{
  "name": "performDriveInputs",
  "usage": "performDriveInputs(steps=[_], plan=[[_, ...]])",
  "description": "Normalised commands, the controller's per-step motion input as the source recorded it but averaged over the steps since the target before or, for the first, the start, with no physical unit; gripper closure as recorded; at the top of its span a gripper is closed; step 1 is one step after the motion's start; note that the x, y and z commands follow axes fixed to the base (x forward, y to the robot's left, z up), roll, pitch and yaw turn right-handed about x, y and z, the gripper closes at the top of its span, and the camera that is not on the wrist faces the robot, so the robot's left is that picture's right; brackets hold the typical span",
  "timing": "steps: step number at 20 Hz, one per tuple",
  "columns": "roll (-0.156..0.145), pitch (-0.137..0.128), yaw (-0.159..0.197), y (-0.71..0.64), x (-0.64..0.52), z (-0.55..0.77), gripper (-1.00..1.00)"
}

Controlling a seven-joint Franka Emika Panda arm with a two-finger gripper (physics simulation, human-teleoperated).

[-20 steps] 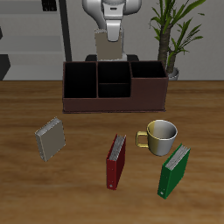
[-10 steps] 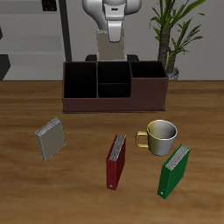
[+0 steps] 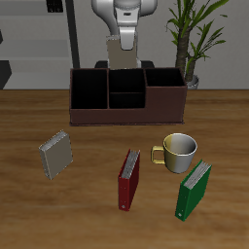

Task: Place the left yellow book into the back desk caddy's back compartment

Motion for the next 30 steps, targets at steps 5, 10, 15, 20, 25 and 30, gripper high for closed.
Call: performDriveInputs(steps=[5, 10, 15, 20, 25, 30], plan=[[-0.025, 0.014, -0.002, -0.11, -0.03, -0.08, 1.00], [-0.006, -0.001, -0.002, -0.04, 0.01, -0.03, 1.00], [0.036, -0.029, 0.027, 0.15, 0.01, 0.09, 1.00], [0.045, 0.012, 0.007, 0.18, 0.07, -0.05, 1.00], [0.005, 0.017, 0.023, -0.02, 0.02, -0.10, 1.00], [-0.014, 0.016, -0.010, -0.06, 0.01, -0.08, 1.00]])
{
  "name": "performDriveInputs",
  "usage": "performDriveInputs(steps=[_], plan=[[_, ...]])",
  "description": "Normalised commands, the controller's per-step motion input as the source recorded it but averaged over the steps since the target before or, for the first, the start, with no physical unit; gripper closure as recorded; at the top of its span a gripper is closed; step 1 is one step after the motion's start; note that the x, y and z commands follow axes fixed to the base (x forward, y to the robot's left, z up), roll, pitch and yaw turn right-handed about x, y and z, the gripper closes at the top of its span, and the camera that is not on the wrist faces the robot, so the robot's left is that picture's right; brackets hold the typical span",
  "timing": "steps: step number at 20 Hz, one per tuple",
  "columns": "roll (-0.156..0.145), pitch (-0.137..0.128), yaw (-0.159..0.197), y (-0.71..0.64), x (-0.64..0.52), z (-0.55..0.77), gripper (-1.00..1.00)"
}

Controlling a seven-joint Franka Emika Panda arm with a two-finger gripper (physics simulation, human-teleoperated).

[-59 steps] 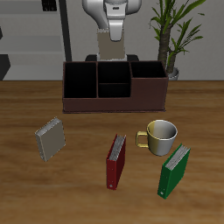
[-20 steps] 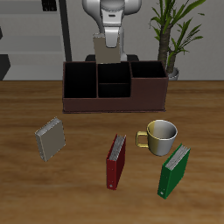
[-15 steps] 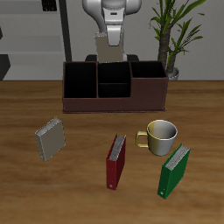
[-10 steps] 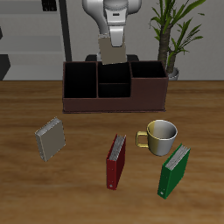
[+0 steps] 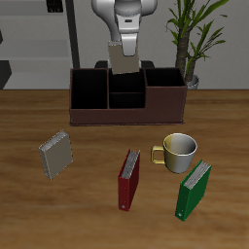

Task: Place the left yellow book into the back desk caddy's back compartment

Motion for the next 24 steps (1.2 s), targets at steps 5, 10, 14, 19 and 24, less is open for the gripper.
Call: performDriveInputs(steps=[5, 10, 14, 19, 24], plan=[[0.004, 0.029, 0.014, 0.02, 0.02, -0.14, 1.00], [0.006, 0.001, -0.010, 0.02, 0.01, -0.05, 1.00], [0.008, 0.026, -0.005, 0.02, -0.02, -0.18, 1.00], [0.006, 0.013, -0.009, 0.03, 0.04, -0.13, 1.00], [0.002, 0.020, -0.005, 0.00, 0.02, -0.14, 1.00]])
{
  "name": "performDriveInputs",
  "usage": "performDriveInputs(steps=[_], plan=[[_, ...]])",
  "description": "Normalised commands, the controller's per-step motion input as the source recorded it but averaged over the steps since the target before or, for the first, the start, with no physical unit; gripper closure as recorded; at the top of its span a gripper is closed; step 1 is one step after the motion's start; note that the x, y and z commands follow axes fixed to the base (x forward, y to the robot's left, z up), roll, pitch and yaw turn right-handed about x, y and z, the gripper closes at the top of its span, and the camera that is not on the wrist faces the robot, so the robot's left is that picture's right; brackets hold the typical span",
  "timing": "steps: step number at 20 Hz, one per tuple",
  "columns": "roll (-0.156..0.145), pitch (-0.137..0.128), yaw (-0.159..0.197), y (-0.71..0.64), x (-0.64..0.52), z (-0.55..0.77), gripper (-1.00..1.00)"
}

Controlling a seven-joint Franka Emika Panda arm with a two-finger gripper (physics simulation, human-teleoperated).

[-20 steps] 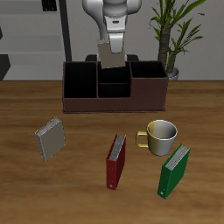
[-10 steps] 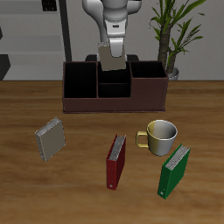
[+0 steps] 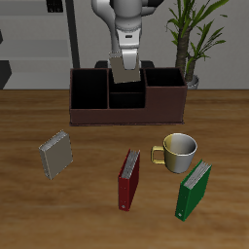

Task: Place the left yellow book into the back desk caddy's back compartment

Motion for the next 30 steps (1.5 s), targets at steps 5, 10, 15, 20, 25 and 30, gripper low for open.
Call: performDriveInputs(steps=[5, 10, 15, 20, 25, 30], plan=[[-0.003, 0.030, -0.012, -0.01, 0.02, -0.18, 1.00], [0.005, 0.041, -0.017, 0.02, 0.06, -0.26, 1.00], [0.004, 0.049, -0.009, 0.01, 0.06, -0.30, 1.00], [0.000, 0.049, -0.005, -0.01, 0.05, -0.28, 1.00], [0.009, 0.066, 0.008, 0.03, 0.04, -0.35, 1.00], [-0.008, 0.050, -0.013, -0.01, 0.05, -0.19, 1.00]])
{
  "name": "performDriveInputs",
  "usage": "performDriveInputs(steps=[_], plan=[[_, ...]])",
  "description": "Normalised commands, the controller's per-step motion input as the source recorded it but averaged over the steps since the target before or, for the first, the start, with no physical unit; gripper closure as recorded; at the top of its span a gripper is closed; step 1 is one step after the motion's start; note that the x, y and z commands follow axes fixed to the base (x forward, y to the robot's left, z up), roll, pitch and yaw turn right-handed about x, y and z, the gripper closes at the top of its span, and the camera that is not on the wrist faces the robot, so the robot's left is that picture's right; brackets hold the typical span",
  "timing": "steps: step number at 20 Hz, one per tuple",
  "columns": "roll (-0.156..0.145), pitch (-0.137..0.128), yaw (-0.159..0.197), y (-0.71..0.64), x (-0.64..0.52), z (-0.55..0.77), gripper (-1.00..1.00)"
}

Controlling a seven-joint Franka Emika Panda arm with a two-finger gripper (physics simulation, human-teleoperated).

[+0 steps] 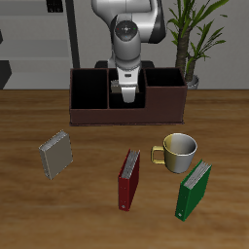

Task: Place the left yellow book into the back desk caddy's back compartment

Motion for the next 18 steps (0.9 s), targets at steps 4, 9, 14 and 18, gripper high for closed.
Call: performDriveInputs(steps=[4, 9, 14, 18], plan=[[0.006, 0.010, -0.080, 0.04, 0.05, 0.07, -1.00], [-0.002, 0.002, -0.045, -0.02, 0.03, 0.11, -1.00], [0.001, -0.022, -0.062, -0.01, -0.03, 0.19, -1.00], [0.008, -0.064, -0.081, 0.04, -0.04, 0.34, -1.00]])
